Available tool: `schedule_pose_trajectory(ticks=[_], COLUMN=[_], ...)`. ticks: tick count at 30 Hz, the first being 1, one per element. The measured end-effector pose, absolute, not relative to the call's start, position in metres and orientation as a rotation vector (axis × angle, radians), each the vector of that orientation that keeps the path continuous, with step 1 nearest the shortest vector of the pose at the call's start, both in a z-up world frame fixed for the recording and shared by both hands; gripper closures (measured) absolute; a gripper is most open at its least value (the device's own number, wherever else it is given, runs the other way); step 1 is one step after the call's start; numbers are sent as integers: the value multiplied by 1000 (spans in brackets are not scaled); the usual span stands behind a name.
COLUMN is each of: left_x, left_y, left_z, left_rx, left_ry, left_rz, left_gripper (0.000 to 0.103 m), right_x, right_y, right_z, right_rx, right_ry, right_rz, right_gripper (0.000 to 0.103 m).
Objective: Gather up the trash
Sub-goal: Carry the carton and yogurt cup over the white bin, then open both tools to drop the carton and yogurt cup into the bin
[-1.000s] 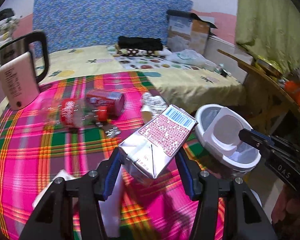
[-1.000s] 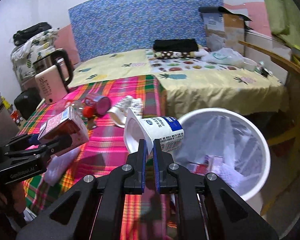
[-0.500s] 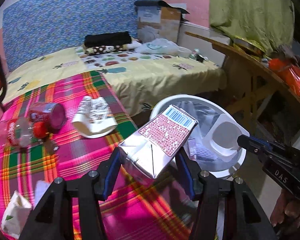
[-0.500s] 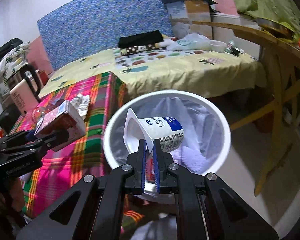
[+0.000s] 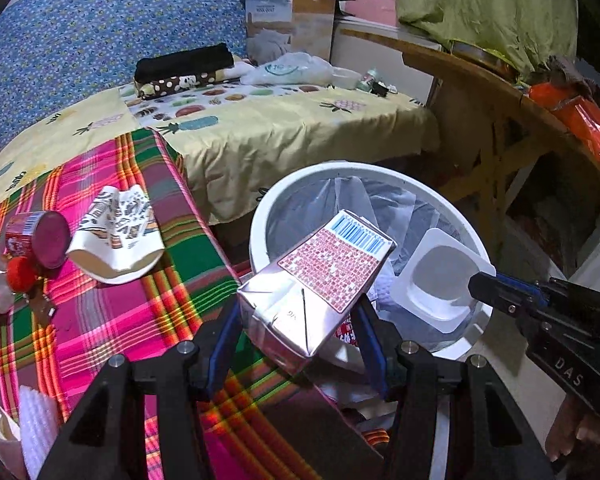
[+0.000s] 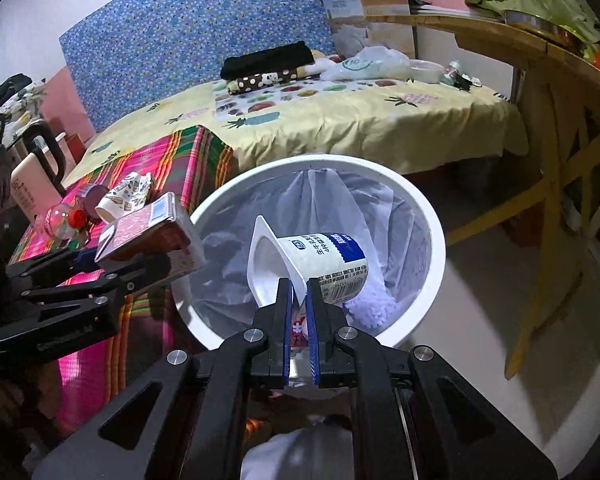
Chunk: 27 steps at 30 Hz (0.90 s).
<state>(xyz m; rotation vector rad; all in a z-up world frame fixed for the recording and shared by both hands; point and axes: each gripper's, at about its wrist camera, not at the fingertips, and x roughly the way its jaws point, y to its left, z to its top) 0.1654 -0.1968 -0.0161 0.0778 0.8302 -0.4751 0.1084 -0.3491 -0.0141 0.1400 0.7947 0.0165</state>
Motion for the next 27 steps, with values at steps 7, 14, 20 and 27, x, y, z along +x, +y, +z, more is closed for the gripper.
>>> schedule_pose_trajectory(ticks=[7, 14, 20, 27], left_x=[173, 174, 172, 166], left_y=[-205, -204, -199, -183], left_z=[-22, -21, -16, -9], left_rx=[92, 74, 51, 18], left_ry=[850, 845, 829, 812], left_rz=[-488, -506, -505, -490], left_gripper=[45, 38, 37, 37], right_x=[111, 112, 110, 108], right_y=[-355, -357, -357, -354], right_z=[-19, -21, -16, -10], right_rx=[147, 144, 146, 137], right_ry=[835, 842, 818, 792], right_rz=[14, 12, 14, 15], right_gripper=[96, 96, 94, 94])
